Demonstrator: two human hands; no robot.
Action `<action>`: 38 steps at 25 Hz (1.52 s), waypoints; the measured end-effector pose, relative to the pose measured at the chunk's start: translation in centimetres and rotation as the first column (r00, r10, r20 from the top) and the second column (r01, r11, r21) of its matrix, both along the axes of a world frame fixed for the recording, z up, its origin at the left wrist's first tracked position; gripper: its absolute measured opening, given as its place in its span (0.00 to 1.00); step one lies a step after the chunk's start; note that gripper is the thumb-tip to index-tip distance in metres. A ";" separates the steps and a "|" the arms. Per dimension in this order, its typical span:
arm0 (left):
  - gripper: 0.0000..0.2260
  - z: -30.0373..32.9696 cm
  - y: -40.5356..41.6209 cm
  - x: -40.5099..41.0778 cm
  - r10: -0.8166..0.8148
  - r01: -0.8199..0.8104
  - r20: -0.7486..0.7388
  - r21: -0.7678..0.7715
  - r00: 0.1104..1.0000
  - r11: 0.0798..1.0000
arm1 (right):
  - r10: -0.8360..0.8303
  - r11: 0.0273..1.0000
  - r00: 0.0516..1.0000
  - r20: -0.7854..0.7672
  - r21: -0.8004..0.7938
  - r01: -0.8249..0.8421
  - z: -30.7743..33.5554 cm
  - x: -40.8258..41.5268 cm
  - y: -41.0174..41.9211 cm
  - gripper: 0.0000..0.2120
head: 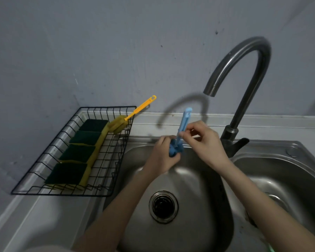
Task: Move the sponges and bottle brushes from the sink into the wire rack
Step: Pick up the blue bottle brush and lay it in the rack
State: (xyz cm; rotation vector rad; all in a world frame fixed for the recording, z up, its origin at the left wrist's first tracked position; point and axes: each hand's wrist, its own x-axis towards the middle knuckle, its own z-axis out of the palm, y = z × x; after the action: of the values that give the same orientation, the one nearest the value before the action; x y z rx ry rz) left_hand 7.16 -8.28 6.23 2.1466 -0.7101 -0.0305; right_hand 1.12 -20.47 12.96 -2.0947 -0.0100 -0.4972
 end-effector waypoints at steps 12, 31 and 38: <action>0.29 7.8 10.5 3.6 0.267 -0.272 0.262 -0.021 0.927 0.962 | 0.060 0.910 0.997 0.044 0.407 -0.073 4.9 6.1 7.2 0.04; 0.22 -1.4 13.0 13.3 0.293 -0.283 -0.022 0.196 0.956 0.939 | 0.135 0.907 0.930 -0.342 0.421 0.023 -3.8 15.9 8.7 0.09; 0.26 -1.4 12.9 13.4 0.283 -0.250 -0.062 0.318 0.957 0.915 | 0.176 0.862 0.907 -0.384 0.504 0.046 -4.5 15.9 8.5 0.11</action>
State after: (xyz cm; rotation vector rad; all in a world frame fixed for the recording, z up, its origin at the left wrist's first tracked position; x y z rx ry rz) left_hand 20.57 4.65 4.79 2.5045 -0.3607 -0.1158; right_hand 17.06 -11.92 8.50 -1.6317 0.2711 0.0152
